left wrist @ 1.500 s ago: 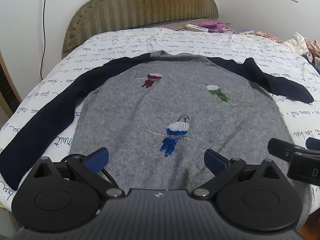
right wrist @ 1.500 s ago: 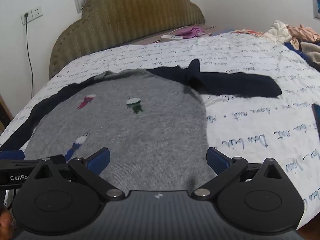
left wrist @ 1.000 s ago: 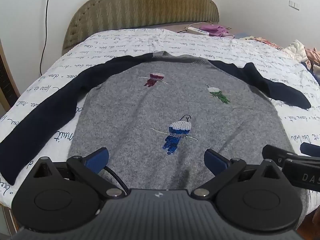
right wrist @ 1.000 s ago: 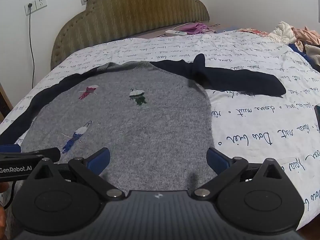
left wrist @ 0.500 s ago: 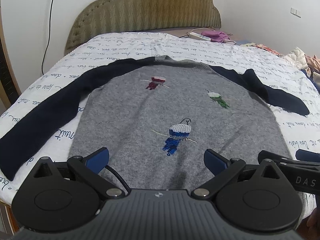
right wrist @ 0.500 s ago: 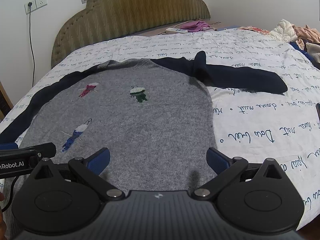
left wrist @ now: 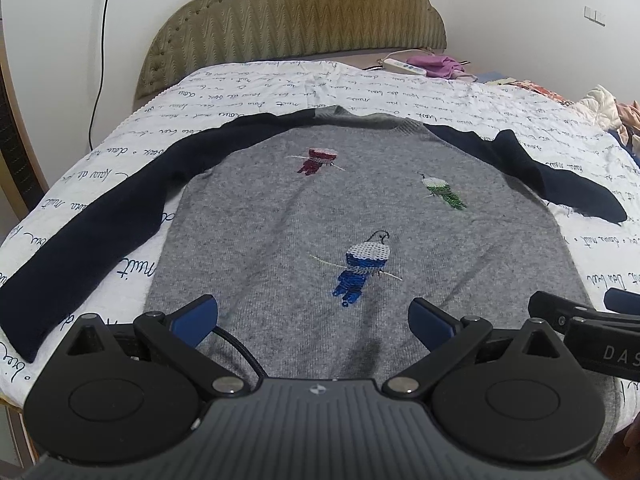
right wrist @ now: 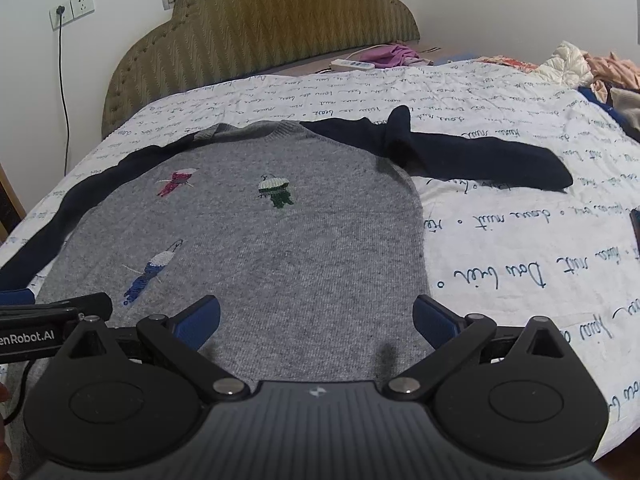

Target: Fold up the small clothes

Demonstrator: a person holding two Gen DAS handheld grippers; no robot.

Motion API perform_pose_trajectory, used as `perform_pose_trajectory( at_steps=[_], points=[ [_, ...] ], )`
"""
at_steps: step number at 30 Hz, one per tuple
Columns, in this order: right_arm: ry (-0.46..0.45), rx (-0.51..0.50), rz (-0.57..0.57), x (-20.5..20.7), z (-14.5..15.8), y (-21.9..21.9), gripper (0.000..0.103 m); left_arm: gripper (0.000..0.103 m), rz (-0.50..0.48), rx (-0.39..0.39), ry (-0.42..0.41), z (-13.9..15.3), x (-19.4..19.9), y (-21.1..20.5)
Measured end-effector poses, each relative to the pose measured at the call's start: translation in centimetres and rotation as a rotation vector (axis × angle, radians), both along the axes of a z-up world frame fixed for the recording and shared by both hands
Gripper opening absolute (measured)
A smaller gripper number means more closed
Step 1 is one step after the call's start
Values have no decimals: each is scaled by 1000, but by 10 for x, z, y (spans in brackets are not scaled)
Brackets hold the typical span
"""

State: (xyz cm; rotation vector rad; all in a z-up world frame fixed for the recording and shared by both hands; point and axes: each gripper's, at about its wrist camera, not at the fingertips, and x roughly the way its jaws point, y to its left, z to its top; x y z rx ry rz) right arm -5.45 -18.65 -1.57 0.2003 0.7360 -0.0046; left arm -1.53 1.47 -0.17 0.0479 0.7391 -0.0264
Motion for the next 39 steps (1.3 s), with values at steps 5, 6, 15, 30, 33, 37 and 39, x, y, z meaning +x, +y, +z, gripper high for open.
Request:
perform_pose_trajectory(
  at_steps=[5,6,15,30,33,37,39],
  points=[
    [3,-19,10,0,1,3,103,103,7,3,0,0,0,2],
    [2,-19,11,0,1,3,103,103,8,3,0,0,0,2],
    [-2,-15,15,0,1,1,103,103,15,11,-1,-1,0,4],
    [-16,57,59,-1,0,-4,103,103,3,35,-2,-4,-2,2],
    [-15,52,65,-1,-1,-3,103,103,4,37,-1,-4,-1,2],
    [-14,51,68,0,-1,-4,103,103,8,32,2,-4,0,4],
    [-14,51,68,0,-1,-4,103,103,10,31,2,-4,0,5]
  ],
)
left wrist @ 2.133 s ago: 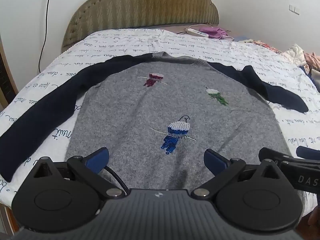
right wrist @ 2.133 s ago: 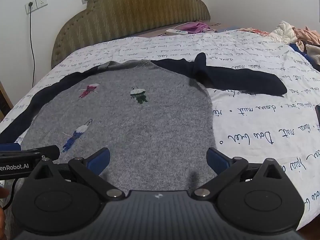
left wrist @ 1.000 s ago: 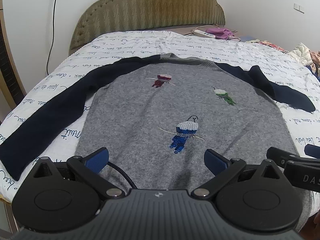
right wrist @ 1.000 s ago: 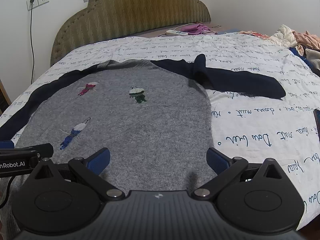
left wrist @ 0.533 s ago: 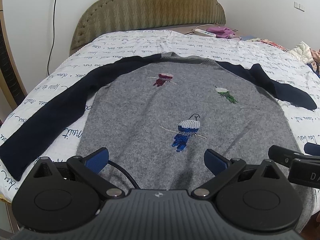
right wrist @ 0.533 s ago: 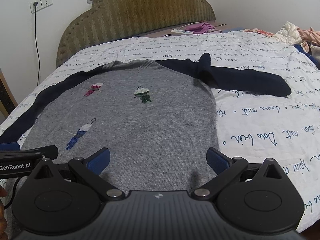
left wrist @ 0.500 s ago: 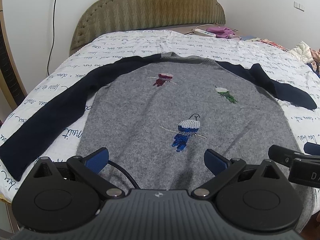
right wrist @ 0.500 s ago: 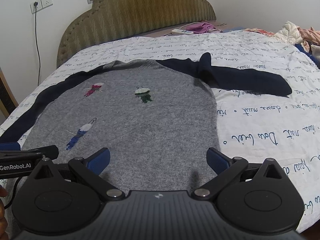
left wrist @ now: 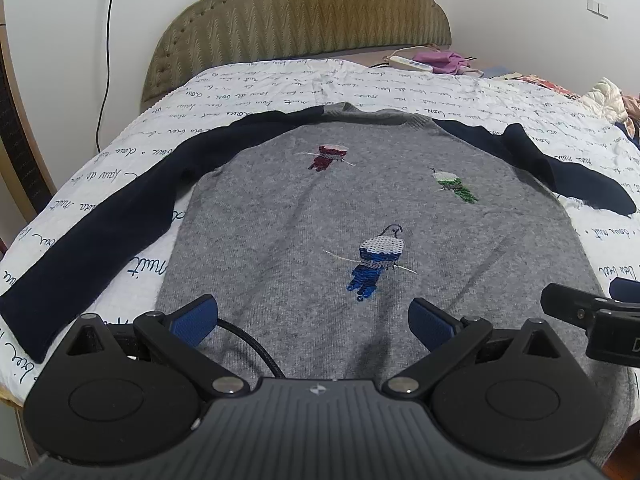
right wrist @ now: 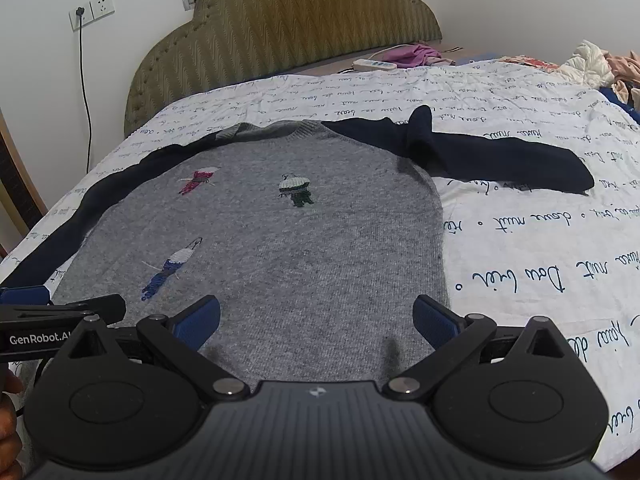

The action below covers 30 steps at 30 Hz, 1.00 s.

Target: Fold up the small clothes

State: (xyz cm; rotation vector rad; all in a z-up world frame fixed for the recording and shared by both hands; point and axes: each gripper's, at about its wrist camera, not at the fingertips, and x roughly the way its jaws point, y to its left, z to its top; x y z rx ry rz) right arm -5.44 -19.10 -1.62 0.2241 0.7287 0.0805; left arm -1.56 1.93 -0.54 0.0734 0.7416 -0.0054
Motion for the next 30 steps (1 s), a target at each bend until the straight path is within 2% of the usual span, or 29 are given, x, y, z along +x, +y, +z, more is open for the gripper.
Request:
perform_pose_trajectory(
  at_steps=[9,15,18,25,30],
  points=[
    [-5,23,-1,2,-2,-6,103,103,-4,6,-1,0,1,-2],
    [-82,-8,69,0,-1,-2,103,103,-4,9,1,1,7,-6],
    [-86,-2,82,5,-1,-5,103,103,-3,2,-5,4,14,-8],
    [-89,104,32,27,-9,-55,103,103,-6,1,-17,5,37,-22],
    [-90,278,-129,47,-25,-128,103,103,13,11,-27,1,56,-29]
  ],
)
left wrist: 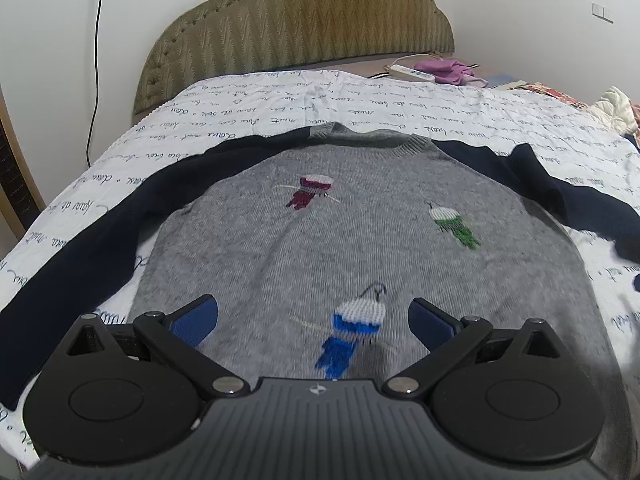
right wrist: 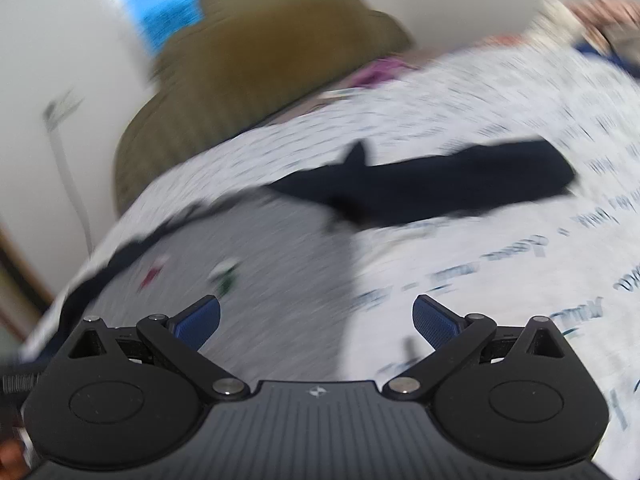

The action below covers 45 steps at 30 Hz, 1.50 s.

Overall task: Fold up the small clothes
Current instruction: 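Grasp the cuff of a navy sleeve with the right gripper, then lift the navy sleeve and carry it across the sweater body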

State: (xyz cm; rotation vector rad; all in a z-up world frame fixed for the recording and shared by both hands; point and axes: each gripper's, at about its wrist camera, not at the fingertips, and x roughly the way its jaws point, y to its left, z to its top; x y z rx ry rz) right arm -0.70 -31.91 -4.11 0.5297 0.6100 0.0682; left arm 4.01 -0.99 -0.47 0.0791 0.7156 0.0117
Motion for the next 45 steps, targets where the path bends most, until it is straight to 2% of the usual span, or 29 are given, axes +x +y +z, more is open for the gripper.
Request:
perform_pose_trajectory(
  at_steps=[3,6,9,12,17,19,20,21,22,23,24,25,27,29,36,38,42,45],
  points=[
    [0,131,-105,13,-11,-48,103,103,-12,16,-1,-2,9,-8],
    [-9,221,-221,26,-22,-86,103,103,-36,13,20,-5,17,-15],
    [14,325,-324,41,-39,-116,103,103,-49,13,38,-8,23,-20],
    [-15,428,-398,53,-57,-136,103,103,-56,21,51,-11,27,-23],
    [-113,474,-475,78,-62,-152,103,103,-53,30,70,-16,33,-22],
    [-128,493,-516,88,-66,-160,95,103,-49,21,82,-16,36,-21],
    [-124,494,-535,92,-68,-163,82,103,-48,17,86,-17,38,-20],
    [-115,497,-548,95,-69,-167,60,103,-47,12,92,-17,39,-19],
    [-100,506,-560,99,-72,-171,47,103,-46,10,96,-17,41,-19],
    [-84,524,-567,100,-76,-173,25,103,-44,8,97,-16,42,-18],
    [-72,548,-567,103,-81,-177,12,103,-43,6,97,-16,43,-17],
    [-63,563,-559,106,-85,-181,9,103,-43,5,95,-15,45,-16],
    [-53,528,-541,106,-84,-184,7,103,-42,9,89,-12,48,-14],
    [-47,452,-522,107,-74,-186,7,103,-40,14,83,-9,51,-11],
    [-121,96,-600,102,2,-211,7,103,-4,7,60,0,64,9],
    [-141,25,-596,102,21,-211,7,103,3,9,61,1,68,15],
    [-169,-80,-507,112,46,-173,7,103,10,-8,72,4,81,31],
    [-190,-103,-406,125,56,-132,7,103,21,16,72,8,100,44]
  ],
)
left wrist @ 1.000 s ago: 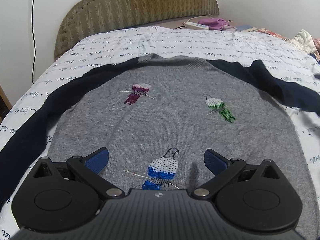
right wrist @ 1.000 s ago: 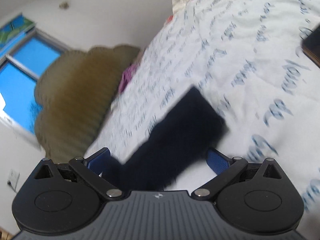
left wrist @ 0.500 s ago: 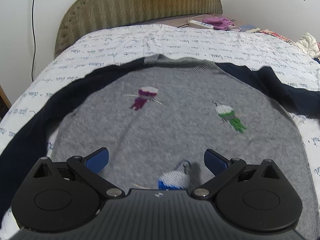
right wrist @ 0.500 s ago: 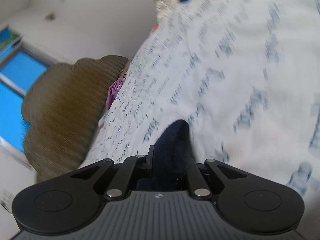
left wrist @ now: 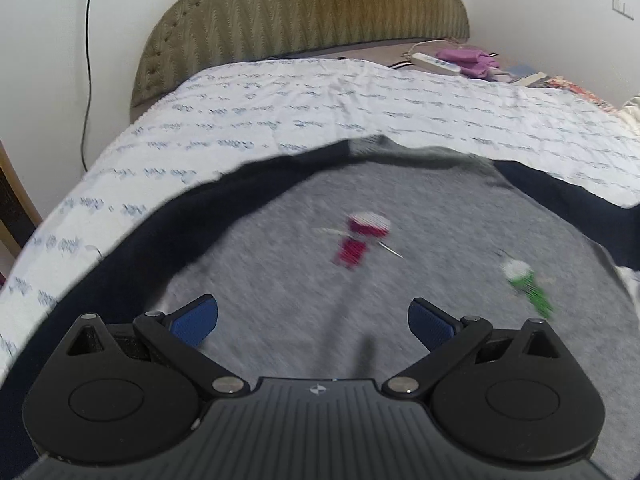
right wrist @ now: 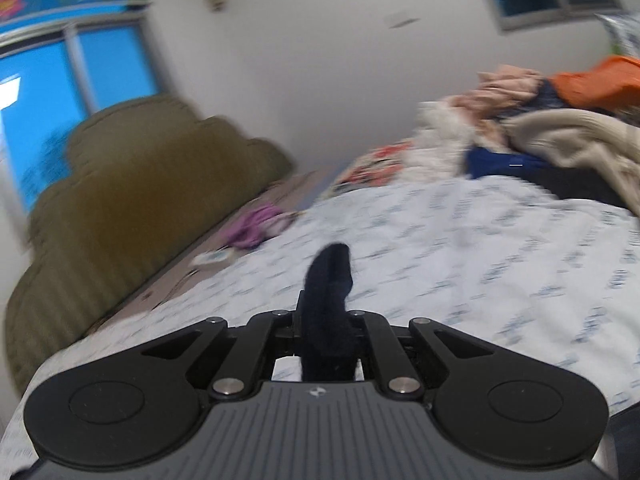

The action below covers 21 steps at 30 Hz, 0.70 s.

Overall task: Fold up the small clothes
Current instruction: 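Lift the navy sleeve and carry it across the sweater body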

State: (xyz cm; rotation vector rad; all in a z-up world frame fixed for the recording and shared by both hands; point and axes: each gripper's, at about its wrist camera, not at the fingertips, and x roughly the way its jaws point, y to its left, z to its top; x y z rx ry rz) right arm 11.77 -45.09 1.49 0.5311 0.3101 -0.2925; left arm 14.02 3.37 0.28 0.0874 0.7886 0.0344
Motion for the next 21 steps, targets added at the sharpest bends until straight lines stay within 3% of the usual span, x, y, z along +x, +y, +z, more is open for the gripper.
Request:
perform_pose_trajectory(
  at_steps=[6,11,17,21],
  points=[
    [-41,-26,179,14,16,70,7,103,-1,31,6,3,56,19],
    [-78,-76,276,15,31,113,7,103,-6,41,58,-11,117,25],
    [-76,-28,354,15,30,132,7,102,20,226,45,-37,186,17],
    [-45,-42,378,16,24,142,7,102,55,205,11,-38,224,23]
  ],
)
